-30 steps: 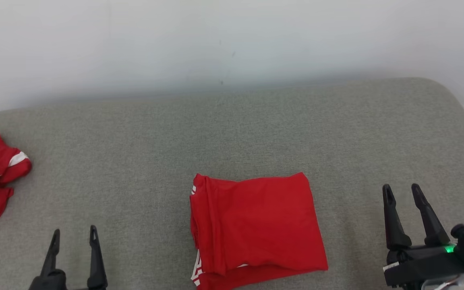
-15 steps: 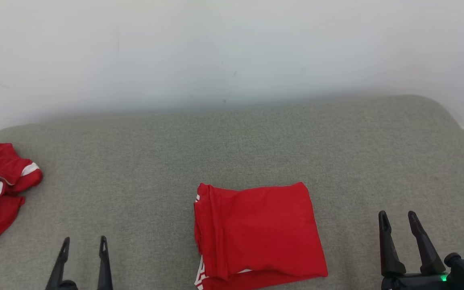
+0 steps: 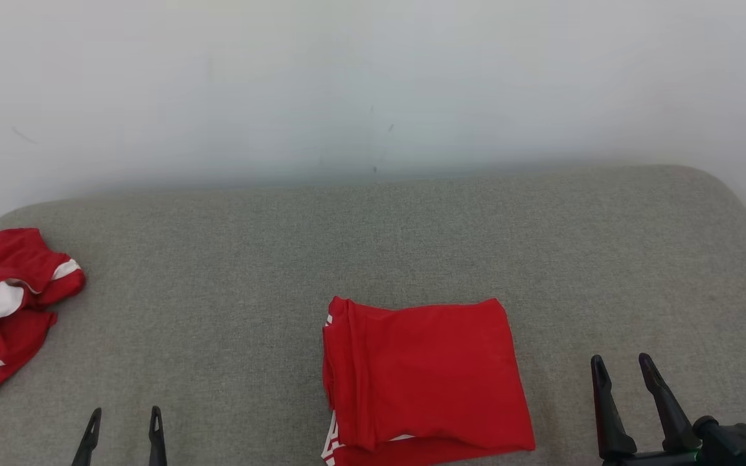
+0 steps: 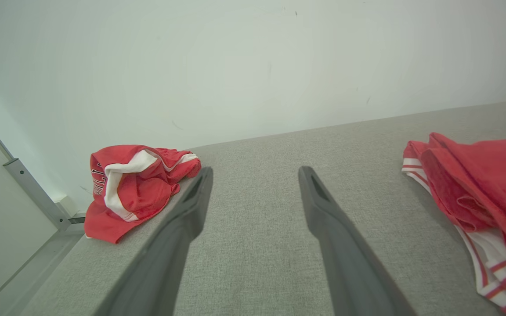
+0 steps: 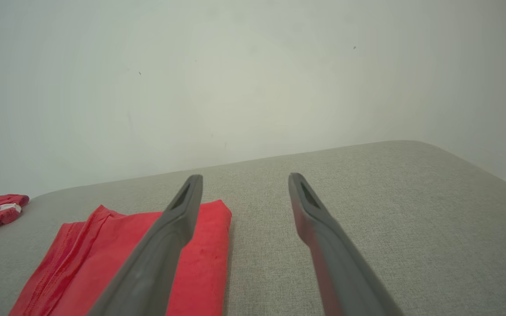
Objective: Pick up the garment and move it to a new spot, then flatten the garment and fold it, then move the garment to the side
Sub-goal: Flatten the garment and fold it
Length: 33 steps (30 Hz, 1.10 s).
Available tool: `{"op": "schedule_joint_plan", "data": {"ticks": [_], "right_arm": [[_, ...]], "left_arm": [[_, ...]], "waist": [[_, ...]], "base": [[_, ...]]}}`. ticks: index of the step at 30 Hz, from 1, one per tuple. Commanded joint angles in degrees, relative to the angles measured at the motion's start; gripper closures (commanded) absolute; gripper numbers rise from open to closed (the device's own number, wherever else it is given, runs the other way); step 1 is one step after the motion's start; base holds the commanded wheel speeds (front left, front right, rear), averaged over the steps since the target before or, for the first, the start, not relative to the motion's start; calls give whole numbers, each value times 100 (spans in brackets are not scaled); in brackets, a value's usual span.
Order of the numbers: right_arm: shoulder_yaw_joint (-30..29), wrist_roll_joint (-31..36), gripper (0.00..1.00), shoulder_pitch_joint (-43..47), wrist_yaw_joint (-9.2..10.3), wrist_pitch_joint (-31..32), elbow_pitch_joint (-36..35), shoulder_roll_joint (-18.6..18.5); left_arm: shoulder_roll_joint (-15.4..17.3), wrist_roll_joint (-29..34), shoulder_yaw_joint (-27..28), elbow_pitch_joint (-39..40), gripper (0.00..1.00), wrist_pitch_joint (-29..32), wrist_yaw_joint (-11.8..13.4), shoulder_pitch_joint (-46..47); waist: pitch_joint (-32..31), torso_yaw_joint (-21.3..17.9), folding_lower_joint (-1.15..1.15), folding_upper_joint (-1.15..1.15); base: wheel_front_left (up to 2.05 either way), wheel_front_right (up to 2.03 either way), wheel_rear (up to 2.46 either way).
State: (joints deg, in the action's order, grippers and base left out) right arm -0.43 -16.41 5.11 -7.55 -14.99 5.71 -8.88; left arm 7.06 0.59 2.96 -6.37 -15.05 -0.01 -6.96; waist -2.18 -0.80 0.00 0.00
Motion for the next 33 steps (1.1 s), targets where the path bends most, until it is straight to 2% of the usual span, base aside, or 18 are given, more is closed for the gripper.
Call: {"op": "schedule_joint_plan", "data": {"ticks": [1,33], "right_arm": [[20,54,0,49,15,-27,18,32],[157,91,0,-7,15,-27,201,-17]], "left_arm": [[29,-9,6,15,0,-17,15,-61],[175,-159,-151,35,0,-17,22,-86]], "waist": [[-2,6,0,0],[23,76,0,0]], "base": [[0,0,0],[0,0,0]]}}
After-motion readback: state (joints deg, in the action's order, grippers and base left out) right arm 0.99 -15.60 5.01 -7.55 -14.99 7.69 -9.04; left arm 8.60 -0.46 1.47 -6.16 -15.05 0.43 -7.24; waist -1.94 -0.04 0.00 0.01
